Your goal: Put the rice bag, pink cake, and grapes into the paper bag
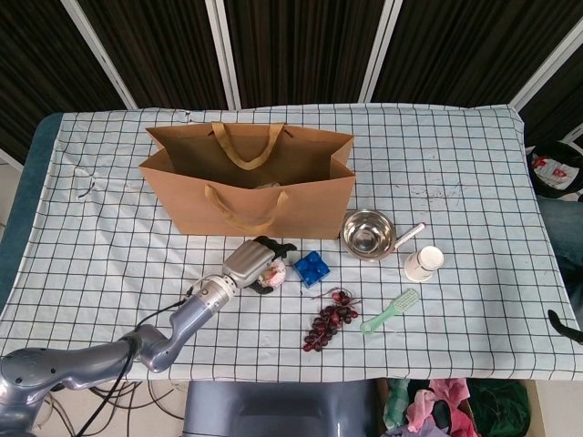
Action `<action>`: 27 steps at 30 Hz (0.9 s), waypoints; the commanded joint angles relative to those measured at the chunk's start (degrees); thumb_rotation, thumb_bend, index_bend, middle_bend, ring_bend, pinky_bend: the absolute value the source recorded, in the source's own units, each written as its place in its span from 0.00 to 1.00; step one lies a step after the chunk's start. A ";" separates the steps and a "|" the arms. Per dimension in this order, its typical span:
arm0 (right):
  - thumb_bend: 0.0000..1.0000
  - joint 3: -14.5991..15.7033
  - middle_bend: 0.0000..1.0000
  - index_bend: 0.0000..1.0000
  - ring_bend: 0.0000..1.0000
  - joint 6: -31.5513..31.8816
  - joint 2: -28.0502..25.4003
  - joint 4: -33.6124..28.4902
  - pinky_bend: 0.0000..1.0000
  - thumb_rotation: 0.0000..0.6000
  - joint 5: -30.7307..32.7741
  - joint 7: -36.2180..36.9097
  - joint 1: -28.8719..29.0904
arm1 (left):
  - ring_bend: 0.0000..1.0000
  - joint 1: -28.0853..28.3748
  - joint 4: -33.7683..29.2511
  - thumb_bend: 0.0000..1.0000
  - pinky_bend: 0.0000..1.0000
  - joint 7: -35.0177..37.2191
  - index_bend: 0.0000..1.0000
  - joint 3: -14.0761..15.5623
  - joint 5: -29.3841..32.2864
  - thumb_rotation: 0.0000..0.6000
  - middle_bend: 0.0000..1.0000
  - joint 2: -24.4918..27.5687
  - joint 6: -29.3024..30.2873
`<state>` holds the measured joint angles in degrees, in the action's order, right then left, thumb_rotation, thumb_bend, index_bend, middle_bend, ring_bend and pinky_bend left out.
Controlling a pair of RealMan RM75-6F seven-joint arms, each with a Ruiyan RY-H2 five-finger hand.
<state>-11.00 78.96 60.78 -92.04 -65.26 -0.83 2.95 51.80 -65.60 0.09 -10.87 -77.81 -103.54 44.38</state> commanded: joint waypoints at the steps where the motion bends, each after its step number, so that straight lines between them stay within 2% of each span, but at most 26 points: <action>1: 0.21 0.00 0.07 0.07 0.19 -0.02 0.00 -0.01 0.23 1.00 0.01 0.00 0.00 | 0.22 -0.25 -0.20 0.18 0.21 0.00 0.18 0.14 -0.02 1.00 0.31 0.34 0.57; 10: 0.21 0.13 0.07 0.07 0.19 -0.54 -0.11 -0.27 0.23 1.00 0.37 -0.51 0.13 | 0.22 -0.26 -0.95 0.18 0.21 -1.82 0.18 1.11 1.08 1.00 0.31 1.16 -0.08; 14: 0.21 0.06 0.07 0.07 0.19 -0.45 -0.21 -0.37 0.23 1.00 0.43 -0.38 0.08 | 0.30 -0.24 -0.72 0.27 0.27 -2.83 0.22 1.12 1.66 1.00 0.39 1.11 0.09; 19: 0.21 0.17 0.07 0.07 0.19 -0.81 -0.24 -0.34 0.23 1.00 0.32 -0.19 0.18 | 0.35 -0.40 -0.70 0.35 0.31 -3.35 0.25 1.27 2.03 1.00 0.44 1.13 0.44; 27: 0.21 0.13 0.07 0.07 0.19 -0.61 -0.45 -0.52 0.23 1.00 0.23 0.08 0.07 | 0.36 -2.82 -10.31 0.36 0.32 -4.77 0.26 2.02 -2.70 1.00 0.45 5.55 8.85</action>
<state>-10.87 78.35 60.33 -92.56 -65.04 -0.75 3.02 50.00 -72.68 -3.83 -9.31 -78.72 -99.89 50.62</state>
